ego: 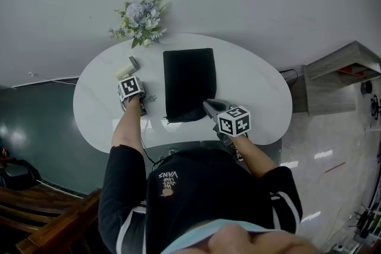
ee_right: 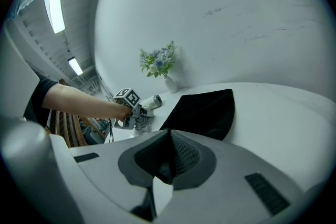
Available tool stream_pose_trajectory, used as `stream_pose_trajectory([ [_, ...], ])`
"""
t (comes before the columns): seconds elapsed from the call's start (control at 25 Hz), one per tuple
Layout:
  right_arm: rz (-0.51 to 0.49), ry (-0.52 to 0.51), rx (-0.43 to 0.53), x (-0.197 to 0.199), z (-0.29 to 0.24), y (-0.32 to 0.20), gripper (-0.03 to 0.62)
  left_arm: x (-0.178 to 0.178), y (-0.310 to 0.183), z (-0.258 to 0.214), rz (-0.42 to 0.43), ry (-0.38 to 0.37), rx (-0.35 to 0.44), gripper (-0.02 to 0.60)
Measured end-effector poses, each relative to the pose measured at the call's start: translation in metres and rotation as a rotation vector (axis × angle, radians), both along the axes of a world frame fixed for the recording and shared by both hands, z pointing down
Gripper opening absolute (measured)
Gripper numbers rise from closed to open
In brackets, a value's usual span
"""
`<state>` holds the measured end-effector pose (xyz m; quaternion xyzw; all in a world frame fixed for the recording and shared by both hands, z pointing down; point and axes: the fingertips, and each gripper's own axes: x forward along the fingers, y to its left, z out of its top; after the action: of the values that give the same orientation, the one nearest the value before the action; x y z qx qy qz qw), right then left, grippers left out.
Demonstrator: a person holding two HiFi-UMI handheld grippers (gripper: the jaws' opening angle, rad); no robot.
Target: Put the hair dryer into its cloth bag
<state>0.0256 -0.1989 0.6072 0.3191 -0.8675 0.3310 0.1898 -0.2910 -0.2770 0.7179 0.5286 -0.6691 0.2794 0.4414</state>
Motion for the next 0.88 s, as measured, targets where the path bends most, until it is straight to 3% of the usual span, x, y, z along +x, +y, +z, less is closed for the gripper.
stream_pose_trajectory([
  [0.24, 0.049, -0.033, 0.000, -0.001, -0.006, -0.009, 0.048, 0.004, 0.006, 0.000, 0.005, 0.030, 0.034, 0.255],
  [0.4, 0.067, -0.046, -0.001, -0.005, -0.010, -0.006, 0.048, -0.004, 0.025, -0.013, 0.020, -0.001, 0.064, 0.247],
  [0.88, 0.135, -0.042, 0.026, -0.016, -0.008, 0.013, 0.048, -0.005, 0.087, -0.025, 0.105, 0.088, 0.170, 0.239],
])
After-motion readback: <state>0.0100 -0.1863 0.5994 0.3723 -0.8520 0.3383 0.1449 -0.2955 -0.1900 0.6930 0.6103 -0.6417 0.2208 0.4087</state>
